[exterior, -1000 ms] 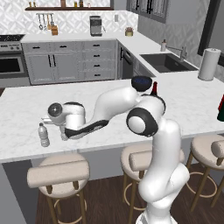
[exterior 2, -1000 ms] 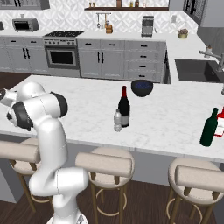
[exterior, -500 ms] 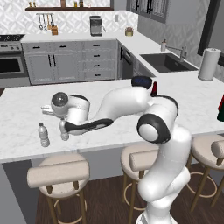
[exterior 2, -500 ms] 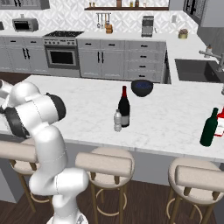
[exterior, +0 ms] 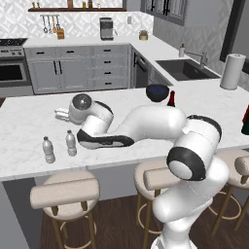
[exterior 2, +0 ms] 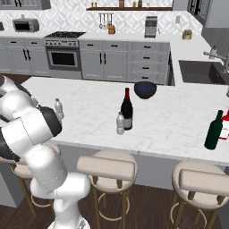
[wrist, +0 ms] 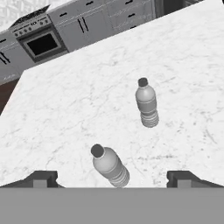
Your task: Move the plastic bottles in the middle to the plastics group, and the glass bottles in the middle to the glass group.
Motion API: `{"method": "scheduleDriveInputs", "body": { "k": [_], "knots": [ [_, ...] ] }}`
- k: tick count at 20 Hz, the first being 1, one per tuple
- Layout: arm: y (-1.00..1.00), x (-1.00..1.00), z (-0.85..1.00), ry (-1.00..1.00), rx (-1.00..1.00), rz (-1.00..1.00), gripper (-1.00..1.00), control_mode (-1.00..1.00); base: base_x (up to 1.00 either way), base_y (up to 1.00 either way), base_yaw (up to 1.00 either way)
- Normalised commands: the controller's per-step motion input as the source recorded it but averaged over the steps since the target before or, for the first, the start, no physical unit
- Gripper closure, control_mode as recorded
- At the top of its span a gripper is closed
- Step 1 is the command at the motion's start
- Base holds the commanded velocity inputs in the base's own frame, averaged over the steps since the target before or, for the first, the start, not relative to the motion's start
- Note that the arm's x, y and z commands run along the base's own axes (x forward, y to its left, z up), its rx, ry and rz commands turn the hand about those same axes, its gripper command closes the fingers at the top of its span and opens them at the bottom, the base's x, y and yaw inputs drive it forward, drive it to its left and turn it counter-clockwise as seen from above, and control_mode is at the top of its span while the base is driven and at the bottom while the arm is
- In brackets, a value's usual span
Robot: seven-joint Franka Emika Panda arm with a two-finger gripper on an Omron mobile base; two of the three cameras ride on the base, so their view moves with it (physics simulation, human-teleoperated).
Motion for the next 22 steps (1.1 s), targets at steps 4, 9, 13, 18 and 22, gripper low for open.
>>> {"method": "scheduleDriveInputs", "body": {
  "k": [4, 9, 13, 18, 22],
  "knots": [
    [-0.38, -0.05, 0.57, 0.05, 0.00, 0.00, -1.00, -1.00, 0.00, 0.00, 0.00],
    [-0.52, -0.11, 0.37, 0.17, 0.00, 0.00, -1.00, -1.00, 0.00, 0.00, 0.00],
    [-0.66, -0.14, 0.08, 0.11, -0.02, 0.01, -1.00, -1.00, 0.00, 0.00, 0.00],
    [-0.75, -0.19, 0.02, 0.10, -0.05, 0.08, -1.00, -1.00, 0.00, 0.00, 0.00],
    [-0.64, -0.20, 0.11, 0.09, -0.13, 0.15, -1.00, -1.00, 0.00, 0.00, 0.00]
  ]
}}
